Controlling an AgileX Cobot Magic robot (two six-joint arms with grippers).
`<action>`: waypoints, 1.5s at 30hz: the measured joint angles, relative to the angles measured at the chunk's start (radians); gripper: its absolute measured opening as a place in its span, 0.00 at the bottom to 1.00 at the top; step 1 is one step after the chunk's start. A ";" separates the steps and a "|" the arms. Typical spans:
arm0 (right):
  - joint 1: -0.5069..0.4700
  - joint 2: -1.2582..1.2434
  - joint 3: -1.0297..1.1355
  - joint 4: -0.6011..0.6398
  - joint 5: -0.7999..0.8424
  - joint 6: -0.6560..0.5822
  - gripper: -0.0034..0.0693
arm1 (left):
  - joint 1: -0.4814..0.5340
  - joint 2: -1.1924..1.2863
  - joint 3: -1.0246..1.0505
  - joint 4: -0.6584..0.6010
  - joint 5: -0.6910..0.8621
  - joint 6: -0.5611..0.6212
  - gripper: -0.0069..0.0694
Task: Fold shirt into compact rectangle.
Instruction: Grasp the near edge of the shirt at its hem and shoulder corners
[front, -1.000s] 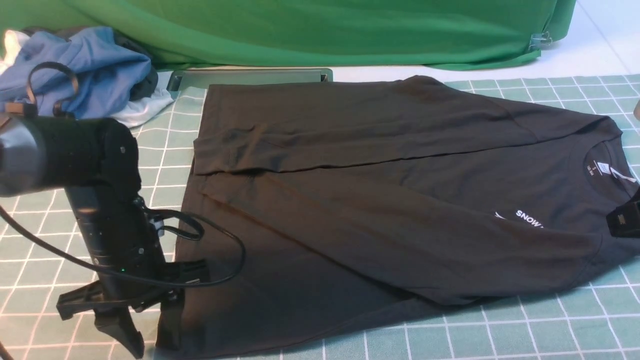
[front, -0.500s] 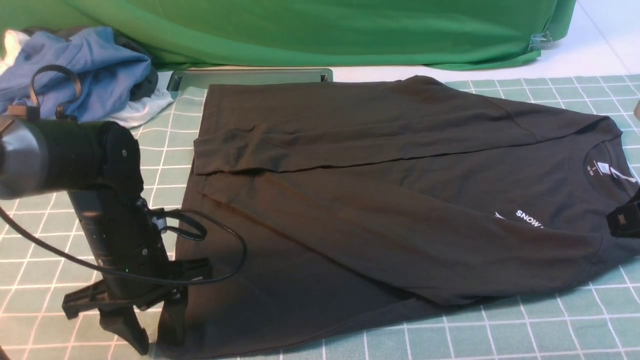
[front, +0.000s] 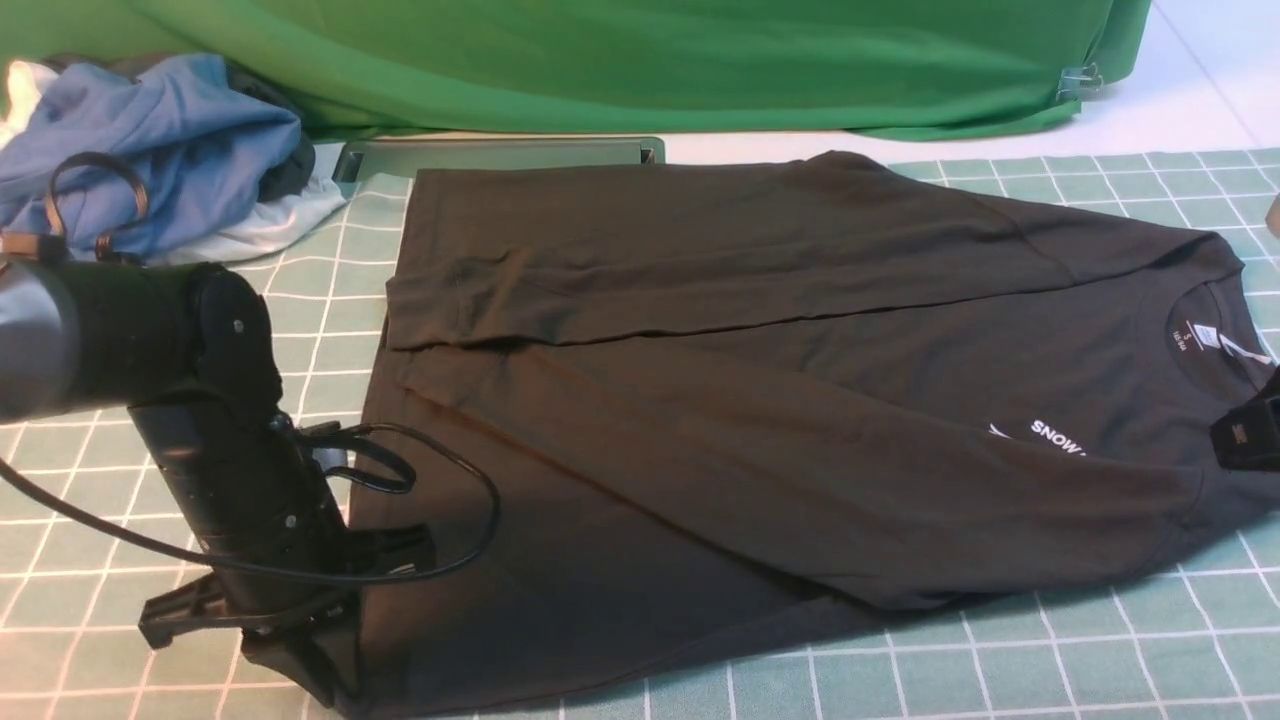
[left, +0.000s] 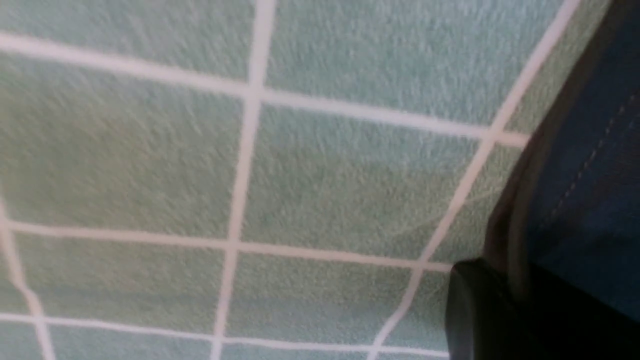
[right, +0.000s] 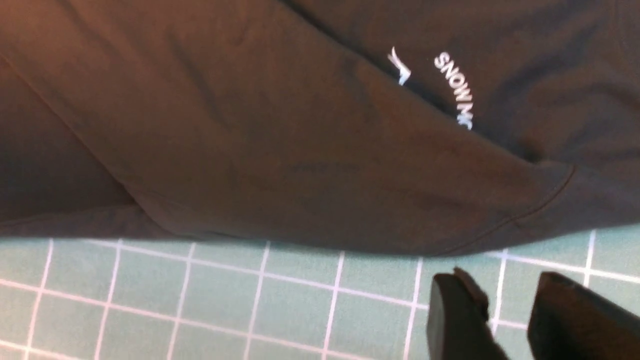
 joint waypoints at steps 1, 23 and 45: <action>0.007 0.012 0.003 -0.001 0.004 -0.003 0.37 | 0.002 -0.012 0.000 0.006 -0.008 0.000 0.13; 0.558 0.473 0.039 -0.460 -0.129 -0.012 0.69 | 0.013 -0.101 -0.003 0.012 -0.069 0.018 0.13; 0.559 0.567 0.039 -0.645 -0.376 0.059 0.43 | 0.013 -0.101 -0.003 0.015 -0.076 0.020 0.13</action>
